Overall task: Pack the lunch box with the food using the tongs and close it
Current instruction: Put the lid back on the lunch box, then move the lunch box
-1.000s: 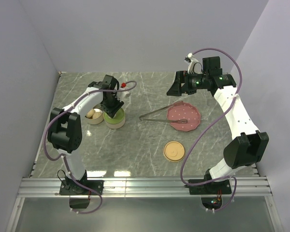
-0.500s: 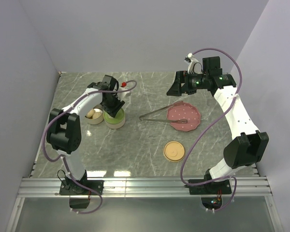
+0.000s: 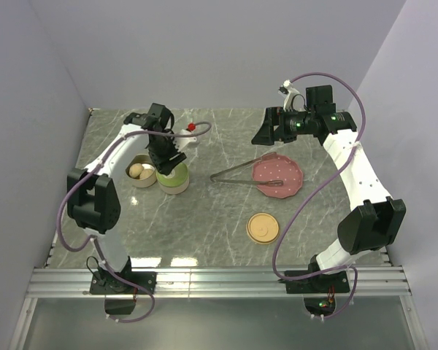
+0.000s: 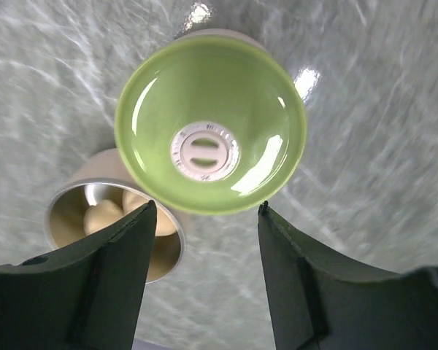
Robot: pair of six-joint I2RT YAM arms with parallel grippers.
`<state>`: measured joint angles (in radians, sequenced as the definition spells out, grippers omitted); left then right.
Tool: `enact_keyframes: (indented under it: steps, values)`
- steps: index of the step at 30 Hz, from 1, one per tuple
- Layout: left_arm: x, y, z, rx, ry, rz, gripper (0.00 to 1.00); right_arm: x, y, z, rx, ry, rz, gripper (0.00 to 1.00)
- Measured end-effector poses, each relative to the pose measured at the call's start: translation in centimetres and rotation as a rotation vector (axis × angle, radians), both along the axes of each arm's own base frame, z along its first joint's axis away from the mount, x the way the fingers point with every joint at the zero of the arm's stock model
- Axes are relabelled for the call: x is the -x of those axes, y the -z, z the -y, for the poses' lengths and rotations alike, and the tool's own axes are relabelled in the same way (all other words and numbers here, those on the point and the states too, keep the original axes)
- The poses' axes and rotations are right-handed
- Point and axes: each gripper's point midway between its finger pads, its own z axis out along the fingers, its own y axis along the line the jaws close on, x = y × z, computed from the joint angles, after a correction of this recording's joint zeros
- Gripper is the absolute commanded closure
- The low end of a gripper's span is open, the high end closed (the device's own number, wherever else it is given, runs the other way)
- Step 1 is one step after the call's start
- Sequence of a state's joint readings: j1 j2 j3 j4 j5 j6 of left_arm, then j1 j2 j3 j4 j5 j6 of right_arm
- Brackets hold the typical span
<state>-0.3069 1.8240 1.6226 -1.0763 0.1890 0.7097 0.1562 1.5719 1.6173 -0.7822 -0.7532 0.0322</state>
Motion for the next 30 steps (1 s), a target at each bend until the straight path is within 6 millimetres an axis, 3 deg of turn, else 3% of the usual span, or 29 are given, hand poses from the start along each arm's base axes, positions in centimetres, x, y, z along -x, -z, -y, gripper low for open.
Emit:
enact_keyframes:
  steps: [8,9,12,24,30]
  values:
    - [0.1,-0.9,-3.1,0.003,0.259,0.055,0.36,0.0,0.0,0.0,0.001,-0.001,-0.002,0.00]
    - [0.1,-0.8,-3.4,0.008,0.283,0.054,0.28,0.1,0.1,0.0,0.001,-0.001,-0.004,0.00]
    - [-0.3,-0.5,-4.5,0.017,0.343,0.045,0.27,0.1,0.1,0.0,0.002,0.000,-0.007,0.00]
    - [-1.9,3.4,-4.2,0.020,0.435,0.014,0.26,0.2,0.3,0.2,0.012,0.001,-0.011,0.00]
    - [-1.5,4.5,-4.0,0.026,0.436,-0.014,0.25,0.3,0.4,0.2,0.014,0.002,-0.014,0.00]
